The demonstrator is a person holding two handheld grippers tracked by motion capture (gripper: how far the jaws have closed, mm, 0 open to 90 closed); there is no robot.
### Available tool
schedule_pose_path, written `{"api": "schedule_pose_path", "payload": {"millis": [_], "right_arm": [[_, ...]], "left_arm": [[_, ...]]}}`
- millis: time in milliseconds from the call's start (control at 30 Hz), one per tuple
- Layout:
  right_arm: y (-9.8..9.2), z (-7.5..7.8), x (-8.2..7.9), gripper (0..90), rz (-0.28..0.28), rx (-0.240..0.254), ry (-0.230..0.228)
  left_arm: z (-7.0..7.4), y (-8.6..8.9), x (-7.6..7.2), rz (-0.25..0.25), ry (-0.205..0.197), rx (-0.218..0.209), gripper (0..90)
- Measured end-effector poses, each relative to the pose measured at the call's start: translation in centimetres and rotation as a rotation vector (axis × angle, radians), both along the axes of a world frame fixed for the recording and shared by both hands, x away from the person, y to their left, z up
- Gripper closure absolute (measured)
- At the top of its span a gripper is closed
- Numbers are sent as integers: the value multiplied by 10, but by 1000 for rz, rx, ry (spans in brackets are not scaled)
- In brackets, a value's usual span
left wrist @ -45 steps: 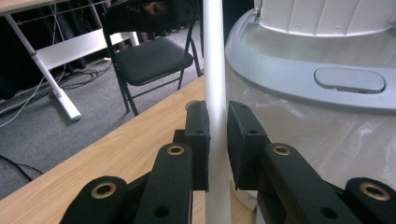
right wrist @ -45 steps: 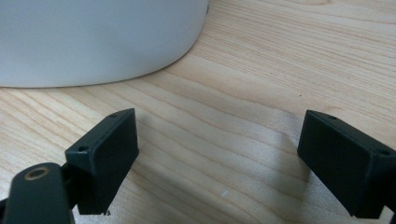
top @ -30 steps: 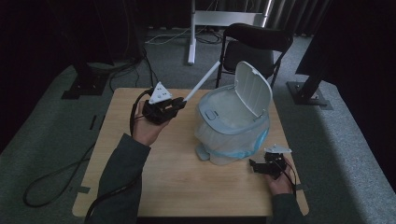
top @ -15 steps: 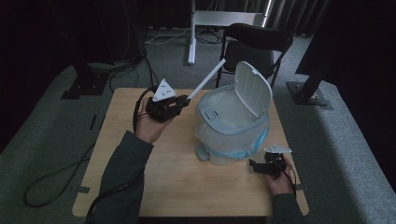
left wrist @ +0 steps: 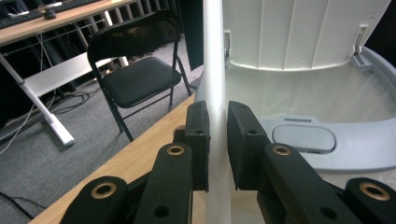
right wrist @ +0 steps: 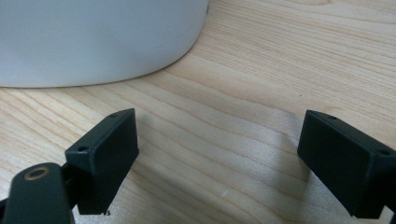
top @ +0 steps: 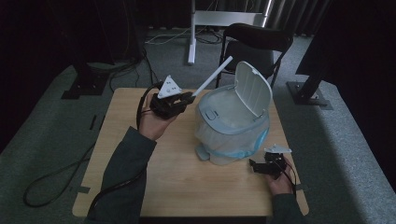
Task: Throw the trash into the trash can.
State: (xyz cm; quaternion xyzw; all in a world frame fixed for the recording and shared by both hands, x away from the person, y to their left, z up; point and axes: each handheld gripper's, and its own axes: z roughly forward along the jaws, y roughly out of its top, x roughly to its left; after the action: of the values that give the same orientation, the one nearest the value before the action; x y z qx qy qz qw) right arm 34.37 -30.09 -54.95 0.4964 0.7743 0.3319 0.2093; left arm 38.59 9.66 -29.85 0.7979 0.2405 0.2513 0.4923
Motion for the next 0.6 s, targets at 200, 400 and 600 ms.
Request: {"api": "schedule_pose_path", "payload": {"millis": [200,400,600], "right_arm": [[0,0,0,113,0,0,0],[0,0,0,113,0,0,0],[0,0,0,113,0,0,0]], "left_arm": [[5,-6,0,-14,-8,-2,794],[7,-11,1,-21,-11,2,794],[10,-18,1,-38,-14,2,794]]}}
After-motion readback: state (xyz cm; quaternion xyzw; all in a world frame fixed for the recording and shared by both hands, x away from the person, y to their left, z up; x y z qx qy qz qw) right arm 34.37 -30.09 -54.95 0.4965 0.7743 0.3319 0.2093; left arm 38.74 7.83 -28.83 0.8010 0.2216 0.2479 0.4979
